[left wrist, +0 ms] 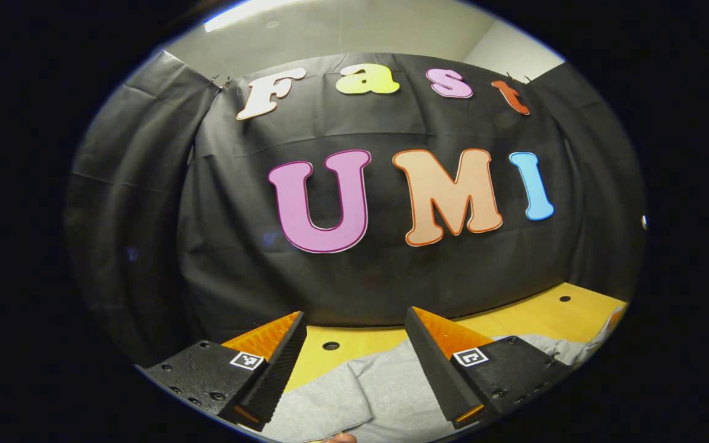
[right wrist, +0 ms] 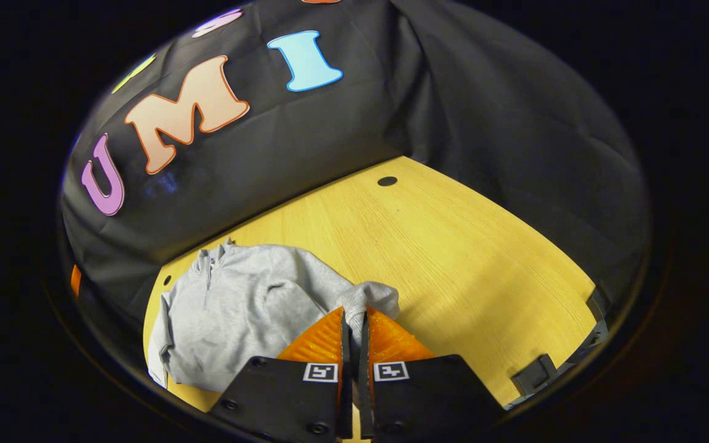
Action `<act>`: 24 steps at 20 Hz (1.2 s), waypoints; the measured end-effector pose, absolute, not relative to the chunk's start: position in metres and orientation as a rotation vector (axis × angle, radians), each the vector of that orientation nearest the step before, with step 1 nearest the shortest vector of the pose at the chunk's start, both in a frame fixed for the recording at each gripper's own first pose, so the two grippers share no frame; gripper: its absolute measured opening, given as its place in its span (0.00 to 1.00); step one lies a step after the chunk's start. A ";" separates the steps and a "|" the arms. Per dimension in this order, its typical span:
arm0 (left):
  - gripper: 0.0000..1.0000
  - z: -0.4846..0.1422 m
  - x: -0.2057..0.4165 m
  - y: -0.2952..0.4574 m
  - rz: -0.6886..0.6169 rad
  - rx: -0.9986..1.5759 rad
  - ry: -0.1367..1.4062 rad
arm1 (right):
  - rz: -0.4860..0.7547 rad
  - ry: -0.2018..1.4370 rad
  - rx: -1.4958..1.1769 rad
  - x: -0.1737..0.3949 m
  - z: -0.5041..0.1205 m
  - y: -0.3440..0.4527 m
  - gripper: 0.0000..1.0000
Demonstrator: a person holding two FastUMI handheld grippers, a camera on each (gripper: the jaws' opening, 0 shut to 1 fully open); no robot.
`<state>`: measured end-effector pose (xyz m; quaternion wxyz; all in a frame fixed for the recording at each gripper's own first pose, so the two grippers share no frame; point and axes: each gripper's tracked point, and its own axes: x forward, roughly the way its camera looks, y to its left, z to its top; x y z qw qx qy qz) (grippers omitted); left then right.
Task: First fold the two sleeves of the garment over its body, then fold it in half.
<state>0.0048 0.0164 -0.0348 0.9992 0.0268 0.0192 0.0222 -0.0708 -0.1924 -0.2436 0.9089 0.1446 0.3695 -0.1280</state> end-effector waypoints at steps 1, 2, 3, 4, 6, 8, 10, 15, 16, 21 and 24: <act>0.95 -0.035 0.003 0.021 0.054 0.055 0.041 | -0.250 0.754 0.298 -0.065 -0.241 -0.187 0.07; 0.95 -0.036 0.002 0.027 0.064 0.057 0.043 | -0.235 0.744 0.298 -0.058 -0.237 -0.181 0.07; 0.95 -0.036 0.001 0.032 0.073 0.057 0.046 | -0.221 0.736 0.300 -0.052 -0.235 -0.174 0.07; 0.95 -0.037 0.000 0.037 0.082 0.058 0.047 | -0.207 0.728 0.303 -0.045 -0.232 -0.168 0.07; 0.95 -0.038 -0.004 0.048 0.101 0.062 0.050 | -0.178 0.715 0.315 -0.029 -0.226 -0.151 0.07; 0.95 -0.038 -0.007 0.059 0.120 0.067 0.053 | -0.150 0.706 0.317 -0.018 -0.224 -0.135 0.07; 1.00 -0.040 -0.011 0.072 0.142 0.072 0.057 | -0.122 0.699 0.308 -0.006 -0.222 -0.118 0.07; 1.00 -0.045 -0.019 0.105 0.198 0.076 0.072 | -0.051 0.690 0.298 0.017 -0.219 -0.073 0.07; 0.95 -0.046 -0.021 0.111 0.207 0.076 0.074 | -0.038 0.688 0.298 0.023 -0.217 -0.064 0.07; 1.00 -0.050 -0.031 0.144 0.255 0.080 0.082 | 0.040 0.678 0.279 0.045 -0.213 -0.008 0.07; 0.99 -0.054 -0.040 0.168 0.291 0.079 0.089 | 0.097 0.684 0.262 0.055 -0.215 0.032 0.07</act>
